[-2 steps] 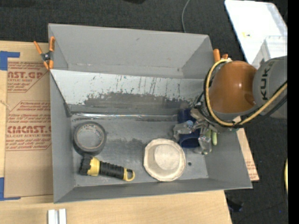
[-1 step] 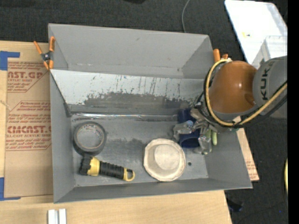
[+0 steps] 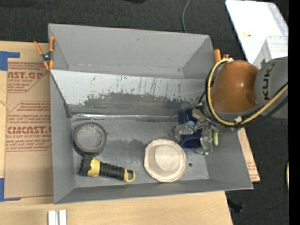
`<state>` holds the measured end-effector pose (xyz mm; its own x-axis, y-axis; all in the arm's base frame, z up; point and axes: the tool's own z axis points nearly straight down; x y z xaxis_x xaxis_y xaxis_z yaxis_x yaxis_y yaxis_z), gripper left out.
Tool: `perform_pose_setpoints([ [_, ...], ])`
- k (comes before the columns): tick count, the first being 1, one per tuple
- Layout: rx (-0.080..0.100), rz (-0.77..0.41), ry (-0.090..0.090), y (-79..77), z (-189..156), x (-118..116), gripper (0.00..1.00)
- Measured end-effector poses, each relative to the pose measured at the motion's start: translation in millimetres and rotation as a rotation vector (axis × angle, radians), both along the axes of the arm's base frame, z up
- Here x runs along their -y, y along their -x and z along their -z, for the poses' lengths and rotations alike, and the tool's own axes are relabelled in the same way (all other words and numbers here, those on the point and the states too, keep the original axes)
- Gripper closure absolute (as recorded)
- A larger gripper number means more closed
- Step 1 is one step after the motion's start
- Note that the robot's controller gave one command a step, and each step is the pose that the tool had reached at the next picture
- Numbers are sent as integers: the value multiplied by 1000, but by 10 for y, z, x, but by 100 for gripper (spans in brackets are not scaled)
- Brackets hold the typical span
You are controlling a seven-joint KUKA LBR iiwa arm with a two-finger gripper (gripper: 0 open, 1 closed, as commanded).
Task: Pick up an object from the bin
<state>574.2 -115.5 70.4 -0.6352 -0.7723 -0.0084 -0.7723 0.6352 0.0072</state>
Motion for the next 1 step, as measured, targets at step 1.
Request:
perform_pose_setpoints([
  [1,-1,20,-2,-2,3,-3,100],
])
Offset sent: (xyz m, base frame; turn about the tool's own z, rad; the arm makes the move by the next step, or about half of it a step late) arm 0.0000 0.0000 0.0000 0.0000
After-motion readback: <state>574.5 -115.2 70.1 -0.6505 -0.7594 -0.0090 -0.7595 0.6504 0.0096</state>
